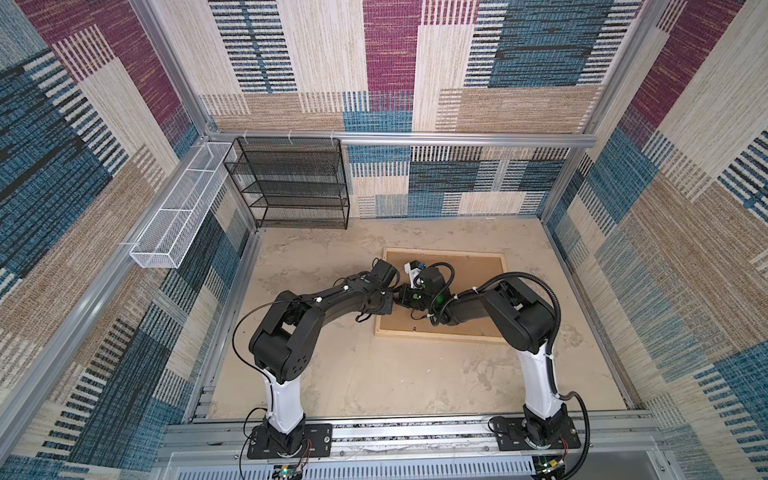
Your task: Put the photo into the frame
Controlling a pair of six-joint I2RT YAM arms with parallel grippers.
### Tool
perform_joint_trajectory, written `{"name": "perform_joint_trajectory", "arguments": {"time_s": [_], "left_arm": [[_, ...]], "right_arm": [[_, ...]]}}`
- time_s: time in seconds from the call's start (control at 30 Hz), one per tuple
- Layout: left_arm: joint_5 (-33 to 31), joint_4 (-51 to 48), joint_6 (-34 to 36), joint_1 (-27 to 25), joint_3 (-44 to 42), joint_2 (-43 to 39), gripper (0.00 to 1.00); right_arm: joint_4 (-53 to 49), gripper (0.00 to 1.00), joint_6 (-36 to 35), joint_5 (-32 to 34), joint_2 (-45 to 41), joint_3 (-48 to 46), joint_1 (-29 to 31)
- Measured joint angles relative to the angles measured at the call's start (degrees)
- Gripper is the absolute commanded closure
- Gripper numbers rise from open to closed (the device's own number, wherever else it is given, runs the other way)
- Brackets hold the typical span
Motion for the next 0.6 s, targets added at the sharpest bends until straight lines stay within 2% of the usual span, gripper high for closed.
{"name": "perform_joint_trajectory", "arguments": {"time_s": [0.13,0.33,0.6], "left_arm": [[-0.4,0.0,0.0,-0.1,0.0,0.0,0.99],[-0.5,-0.4,0.0,-0.1,0.3,0.2,1.0],[-0.5,-0.9,0.0,-0.1,0.7,0.3,1.0]], "right_arm": [[-0.6,1.0,-0.7,-0.6,-0.3,0.4,0.0],[-4.1,1.0,-7.0,-0.3,-2.1,-0.2,0.6],[-9.0,1.0,-11.1,-0.4,-2.3,1.8,1.1]]}}
